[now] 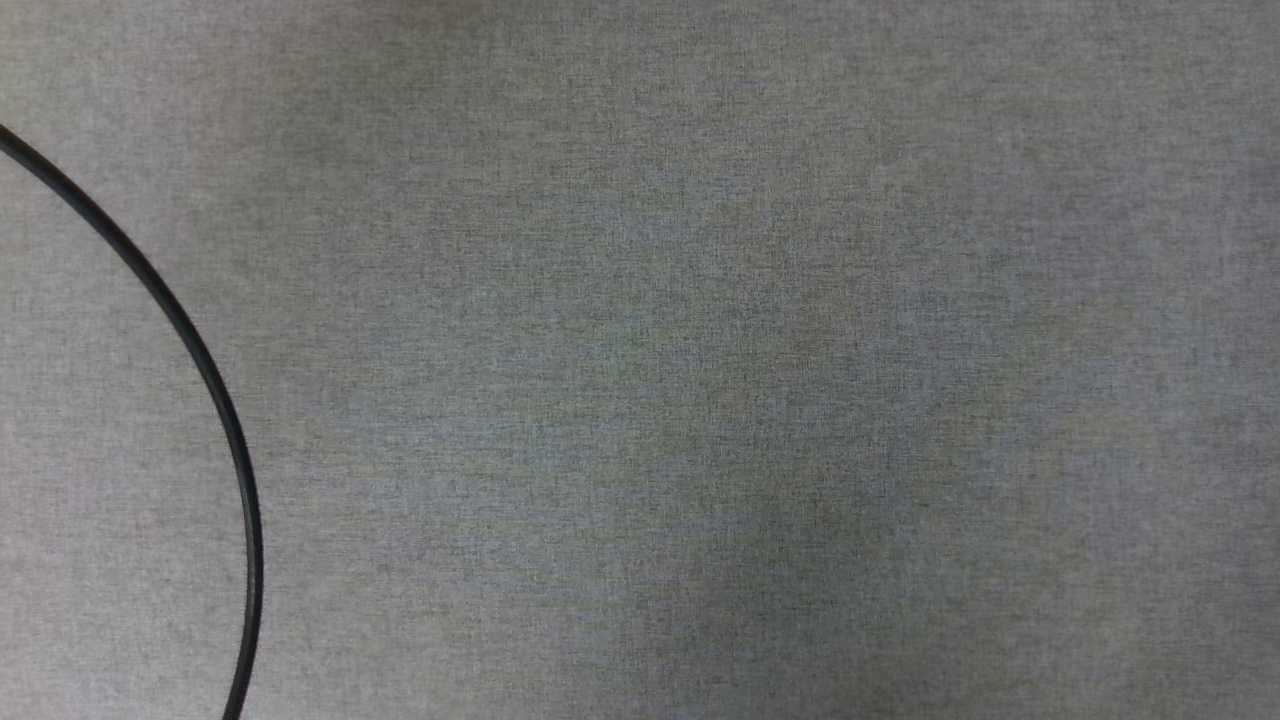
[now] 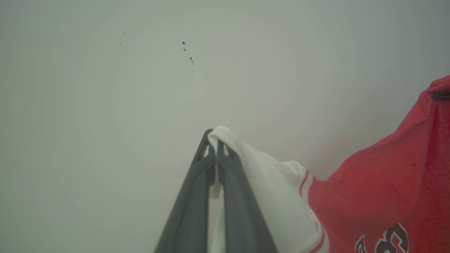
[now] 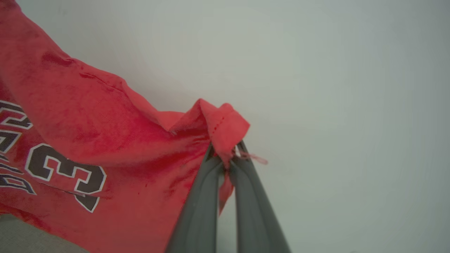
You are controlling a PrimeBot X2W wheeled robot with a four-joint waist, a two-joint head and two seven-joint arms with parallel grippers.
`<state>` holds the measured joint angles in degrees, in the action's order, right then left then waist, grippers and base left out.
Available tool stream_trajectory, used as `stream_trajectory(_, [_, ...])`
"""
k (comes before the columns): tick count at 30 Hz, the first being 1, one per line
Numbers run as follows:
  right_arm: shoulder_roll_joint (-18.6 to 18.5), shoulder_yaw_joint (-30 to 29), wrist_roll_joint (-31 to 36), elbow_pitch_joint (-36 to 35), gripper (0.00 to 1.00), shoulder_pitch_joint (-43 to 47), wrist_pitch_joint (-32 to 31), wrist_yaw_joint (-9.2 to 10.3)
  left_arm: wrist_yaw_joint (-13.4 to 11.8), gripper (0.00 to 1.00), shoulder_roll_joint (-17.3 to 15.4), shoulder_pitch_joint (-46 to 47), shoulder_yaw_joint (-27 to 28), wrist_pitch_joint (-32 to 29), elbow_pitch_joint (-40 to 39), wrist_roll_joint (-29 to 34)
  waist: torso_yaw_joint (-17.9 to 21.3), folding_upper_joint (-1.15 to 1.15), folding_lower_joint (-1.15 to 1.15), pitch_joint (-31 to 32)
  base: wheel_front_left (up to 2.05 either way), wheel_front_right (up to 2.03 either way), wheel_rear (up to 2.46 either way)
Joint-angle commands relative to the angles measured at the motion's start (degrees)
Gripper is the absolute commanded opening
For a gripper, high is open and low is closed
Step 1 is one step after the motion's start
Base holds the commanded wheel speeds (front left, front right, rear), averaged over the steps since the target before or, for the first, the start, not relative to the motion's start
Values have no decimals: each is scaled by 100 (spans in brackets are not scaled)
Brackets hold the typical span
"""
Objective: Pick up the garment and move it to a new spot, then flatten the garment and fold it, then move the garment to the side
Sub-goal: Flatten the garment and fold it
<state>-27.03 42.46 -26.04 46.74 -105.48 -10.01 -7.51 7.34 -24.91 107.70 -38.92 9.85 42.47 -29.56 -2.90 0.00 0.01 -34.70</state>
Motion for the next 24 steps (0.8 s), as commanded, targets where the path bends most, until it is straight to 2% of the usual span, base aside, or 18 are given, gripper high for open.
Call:
stream_trajectory(1, [-10, 125, -149, 45, 0, 161, 94, 4, 4, 0, -7, -162, -147, 64, 65, -56, 5, 0, -1, 5, 0, 0, 0])
stream_trajectory(8, [93, 692, -631, 246, 0, 979, 429, 4, 4, 0, -60, -1098, -706, 313, 74, -467, 43, 0, -1, 253, 0, 0, 0])
stream_trajectory(13, [137, 1271, -988, 94, 0, 1707, 609, 4, 4, 0, -324, -1993, -1156, 411, -94, -721, 134, 0, -1, 537, 0, 0, 0])
stream_trajectory(16, [82, 1578, -1238, -36, 0, 2151, 743, 4, 4, 0, -545, -2577, -1310, 451, -213, -835, 199, 0, -1, 760, 0, 0, 0])
stream_trajectory(20, [-35, 1843, -1499, -164, 0, 2665, 874, 4, 5, 0, -659, -3324, -1418, 490, -436, -974, 245, 0, -1, 1042, 0, 0, 0])
stream_trajectory(24, [-221, 2127, -1887, -334, 0, 3413, 1036, 4, -164, 0, -877, -4414, -1516, 509, -857, -1114, 267, 0, -1, 1456, 0, 0, 0])
